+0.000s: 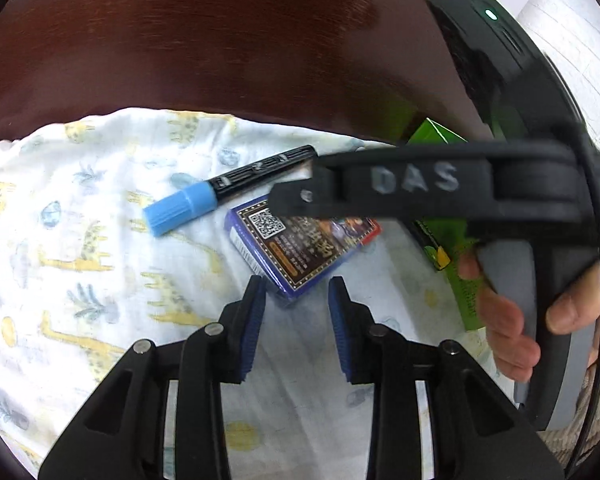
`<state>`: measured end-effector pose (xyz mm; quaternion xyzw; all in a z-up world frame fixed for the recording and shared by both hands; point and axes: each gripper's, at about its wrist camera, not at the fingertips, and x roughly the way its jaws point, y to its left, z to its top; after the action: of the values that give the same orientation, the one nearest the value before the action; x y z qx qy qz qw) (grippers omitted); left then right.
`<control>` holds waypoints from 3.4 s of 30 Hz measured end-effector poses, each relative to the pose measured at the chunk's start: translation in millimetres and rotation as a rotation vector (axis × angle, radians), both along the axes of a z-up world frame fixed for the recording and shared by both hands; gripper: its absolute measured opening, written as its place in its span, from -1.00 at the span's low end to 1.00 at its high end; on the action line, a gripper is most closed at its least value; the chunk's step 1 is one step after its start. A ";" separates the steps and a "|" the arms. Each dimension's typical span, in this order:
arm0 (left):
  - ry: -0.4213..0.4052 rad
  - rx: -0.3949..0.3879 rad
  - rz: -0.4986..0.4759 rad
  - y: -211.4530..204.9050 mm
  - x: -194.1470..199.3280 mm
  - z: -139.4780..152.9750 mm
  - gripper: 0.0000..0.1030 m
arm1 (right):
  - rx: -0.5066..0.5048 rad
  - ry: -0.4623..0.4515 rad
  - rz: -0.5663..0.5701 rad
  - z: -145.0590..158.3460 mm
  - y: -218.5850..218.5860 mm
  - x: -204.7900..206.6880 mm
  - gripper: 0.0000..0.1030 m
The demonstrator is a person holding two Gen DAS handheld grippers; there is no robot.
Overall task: Organize rigid objects
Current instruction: 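Lower the right gripper onto the colourful card packet and grasp it, then lift the card packet and carry it over the green box, then lower the card packet into the box and open the right gripper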
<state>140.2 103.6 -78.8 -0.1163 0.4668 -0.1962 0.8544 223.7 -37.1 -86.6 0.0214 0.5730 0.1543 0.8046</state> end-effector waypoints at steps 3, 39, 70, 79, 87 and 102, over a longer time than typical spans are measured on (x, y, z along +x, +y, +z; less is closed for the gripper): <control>0.002 0.000 -0.001 10.4 -7.5 1.3 -0.42 | 0.012 -0.009 0.013 -0.3 -2.9 -3.3 0.19; -0.429 0.201 -0.175 -181.0 -40.8 155.1 0.01 | 0.003 -0.591 -0.138 156.3 -126.2 -128.7 0.02; -0.366 0.329 -0.341 -317.8 -19.0 117.2 0.01 | 0.120 -0.521 -0.361 116.9 -268.6 -120.4 0.02; -0.334 0.322 -0.367 -336.2 -8.6 104.9 0.01 | 0.123 -0.486 -0.397 104.8 -288.2 -112.9 0.02; -0.349 0.308 -0.394 -351.8 7.8 121.7 0.01 | 0.103 -0.505 -0.410 119.4 -299.7 -103.3 0.02; -0.352 0.334 -0.432 -378.3 43.2 124.2 0.01 | 0.089 -0.481 -0.418 130.3 -321.7 -66.9 0.02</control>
<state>183.4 -274.7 45.4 0.1630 0.3516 -0.3108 0.8679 156.8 -358.9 43.7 0.1365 0.3423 0.0113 0.9296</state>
